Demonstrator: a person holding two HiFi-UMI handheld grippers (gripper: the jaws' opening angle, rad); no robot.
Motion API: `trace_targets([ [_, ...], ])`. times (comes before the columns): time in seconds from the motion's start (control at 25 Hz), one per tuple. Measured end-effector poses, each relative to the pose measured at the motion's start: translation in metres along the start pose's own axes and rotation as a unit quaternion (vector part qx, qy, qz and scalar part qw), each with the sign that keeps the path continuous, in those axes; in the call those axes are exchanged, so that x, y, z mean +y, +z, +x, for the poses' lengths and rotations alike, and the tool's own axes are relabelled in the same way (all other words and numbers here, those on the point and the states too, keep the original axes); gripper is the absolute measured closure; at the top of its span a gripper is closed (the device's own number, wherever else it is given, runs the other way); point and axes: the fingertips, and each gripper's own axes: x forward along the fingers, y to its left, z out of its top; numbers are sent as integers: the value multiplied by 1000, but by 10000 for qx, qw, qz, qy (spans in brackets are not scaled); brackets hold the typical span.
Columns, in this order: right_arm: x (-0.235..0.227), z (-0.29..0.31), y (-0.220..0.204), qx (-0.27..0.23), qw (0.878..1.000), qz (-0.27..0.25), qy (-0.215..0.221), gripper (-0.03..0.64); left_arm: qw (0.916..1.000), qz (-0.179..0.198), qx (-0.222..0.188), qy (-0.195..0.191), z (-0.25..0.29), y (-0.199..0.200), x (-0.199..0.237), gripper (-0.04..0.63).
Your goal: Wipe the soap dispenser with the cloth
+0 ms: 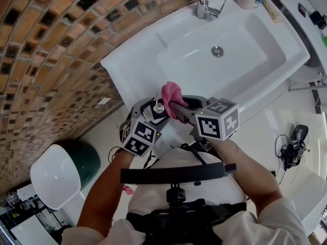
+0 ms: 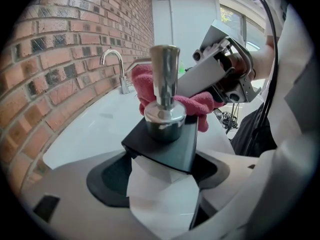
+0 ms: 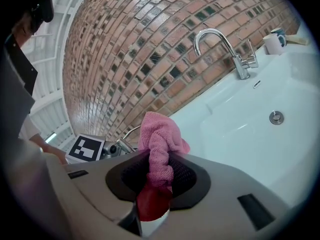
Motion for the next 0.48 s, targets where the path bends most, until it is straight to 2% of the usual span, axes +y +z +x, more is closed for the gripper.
trace_targets([
  [0.48, -5, -2, -1, -27, 9999, 84, -88, 500, 9999, -125, -14, 14, 2, -1, 0, 204],
])
